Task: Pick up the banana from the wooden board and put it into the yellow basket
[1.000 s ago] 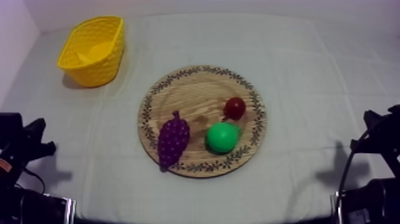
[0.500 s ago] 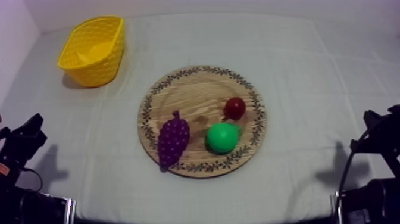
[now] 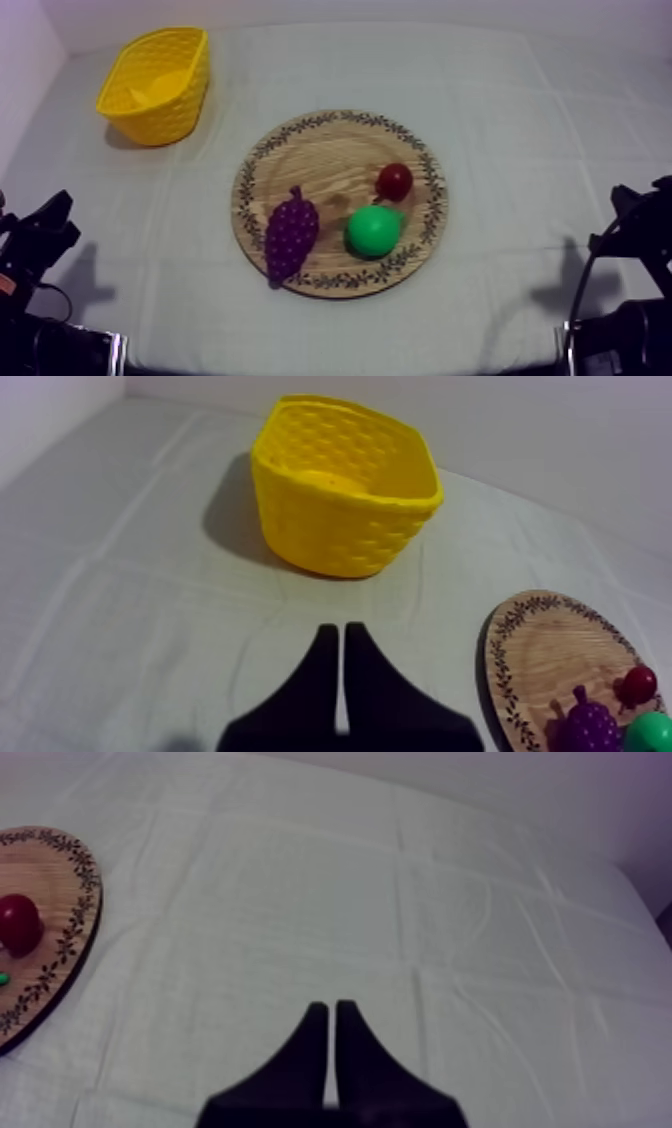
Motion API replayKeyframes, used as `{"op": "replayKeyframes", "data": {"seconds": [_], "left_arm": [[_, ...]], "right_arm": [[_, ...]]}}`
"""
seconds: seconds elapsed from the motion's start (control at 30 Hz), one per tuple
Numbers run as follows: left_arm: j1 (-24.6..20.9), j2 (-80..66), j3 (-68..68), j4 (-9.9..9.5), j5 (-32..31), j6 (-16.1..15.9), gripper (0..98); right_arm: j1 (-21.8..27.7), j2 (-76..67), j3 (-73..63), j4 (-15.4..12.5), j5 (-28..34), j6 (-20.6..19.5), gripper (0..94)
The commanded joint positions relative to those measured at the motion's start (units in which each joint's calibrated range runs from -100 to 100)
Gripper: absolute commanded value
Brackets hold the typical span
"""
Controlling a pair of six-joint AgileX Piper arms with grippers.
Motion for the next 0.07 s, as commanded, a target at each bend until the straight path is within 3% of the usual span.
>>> {"op": "replayKeyframes", "data": {"seconds": [0.0,0.03], "left_arm": [[0.02,-0.04,0.00,0.02,0.01,-0.01,0.1],[0.02,-0.04,0.00,0.02,0.01,-0.01,0.1]], "right_arm": [[0.03,-0.05,0.05,0.01,0.01,0.04,0.4],[0.03,-0.05,0.05,0.01,0.01,0.04,0.4]]}}
